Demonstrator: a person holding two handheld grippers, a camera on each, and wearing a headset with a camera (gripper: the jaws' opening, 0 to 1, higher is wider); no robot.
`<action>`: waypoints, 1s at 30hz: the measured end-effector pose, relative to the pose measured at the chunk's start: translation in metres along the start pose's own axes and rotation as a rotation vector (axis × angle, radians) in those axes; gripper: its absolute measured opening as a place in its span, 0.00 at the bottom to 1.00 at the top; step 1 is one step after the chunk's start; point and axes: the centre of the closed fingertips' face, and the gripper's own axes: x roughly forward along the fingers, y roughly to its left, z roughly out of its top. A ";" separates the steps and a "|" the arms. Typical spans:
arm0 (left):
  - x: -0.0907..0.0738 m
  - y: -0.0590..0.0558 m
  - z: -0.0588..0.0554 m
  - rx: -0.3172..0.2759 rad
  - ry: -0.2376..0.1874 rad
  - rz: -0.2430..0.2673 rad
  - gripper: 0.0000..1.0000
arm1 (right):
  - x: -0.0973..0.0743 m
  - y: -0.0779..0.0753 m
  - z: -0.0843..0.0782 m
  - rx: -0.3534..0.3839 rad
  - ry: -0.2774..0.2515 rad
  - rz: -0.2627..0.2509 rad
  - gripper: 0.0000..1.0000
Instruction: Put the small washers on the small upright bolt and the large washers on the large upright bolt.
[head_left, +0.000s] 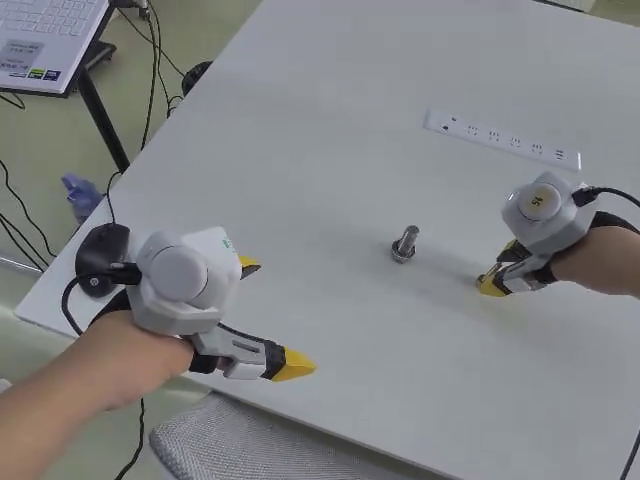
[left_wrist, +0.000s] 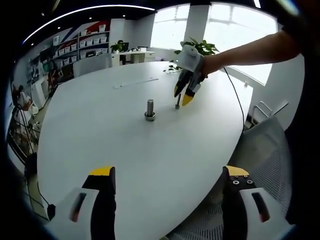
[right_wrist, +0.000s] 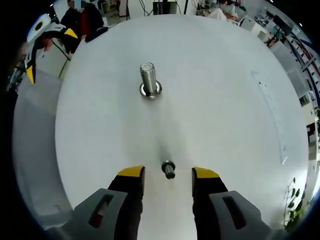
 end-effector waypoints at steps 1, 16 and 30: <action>0.000 -0.001 0.000 -0.004 -0.001 -0.001 0.88 | -0.003 0.000 0.002 0.004 -0.013 -0.002 0.40; -0.007 -0.002 0.004 -0.014 -0.008 0.007 0.95 | -0.042 0.004 0.012 0.076 -0.180 -0.059 0.48; -0.012 -0.004 0.010 0.016 -0.006 0.001 0.94 | -0.096 0.018 0.000 0.269 -0.416 -0.122 0.55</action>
